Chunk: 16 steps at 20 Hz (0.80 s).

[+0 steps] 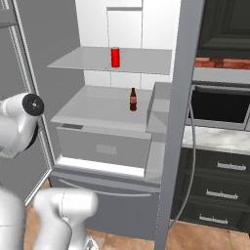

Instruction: Open the fridge, grab two sodas, and place both sodas inside the bowl with ice on the dining counter.

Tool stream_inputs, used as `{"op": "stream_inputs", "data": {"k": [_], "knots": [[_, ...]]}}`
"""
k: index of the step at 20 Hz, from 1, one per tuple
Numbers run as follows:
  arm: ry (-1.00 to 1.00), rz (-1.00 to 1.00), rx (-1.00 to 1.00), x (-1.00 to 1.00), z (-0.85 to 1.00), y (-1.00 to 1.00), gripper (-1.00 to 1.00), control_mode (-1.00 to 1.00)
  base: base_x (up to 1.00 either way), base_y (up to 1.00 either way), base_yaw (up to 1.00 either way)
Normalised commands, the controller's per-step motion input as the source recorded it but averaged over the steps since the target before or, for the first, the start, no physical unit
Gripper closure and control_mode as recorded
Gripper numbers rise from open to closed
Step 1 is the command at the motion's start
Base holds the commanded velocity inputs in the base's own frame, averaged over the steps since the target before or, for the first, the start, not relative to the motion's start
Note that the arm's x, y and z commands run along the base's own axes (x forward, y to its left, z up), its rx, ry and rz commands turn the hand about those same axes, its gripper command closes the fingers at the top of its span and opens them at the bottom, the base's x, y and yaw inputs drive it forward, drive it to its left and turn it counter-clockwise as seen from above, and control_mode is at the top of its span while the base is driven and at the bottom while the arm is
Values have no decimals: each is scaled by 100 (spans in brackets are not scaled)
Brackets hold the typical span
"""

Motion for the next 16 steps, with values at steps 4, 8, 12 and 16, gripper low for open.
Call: {"op": "stream_inputs", "data": {"k": [4, 8, 12, 16], "knots": [[-15, -18, -26, -27, 2, -83, -100, -100, 0, 0, 0], [-9, -19, -31, -22, 0, -83, -100, -100, 0, 0, 0], [-8, -20, -30, -25, 0, -83, -100, -100, 0, 0, 0], [-8, -21, -27, -35, -9, -83, -100, -100, 0, 0, 0]]}}
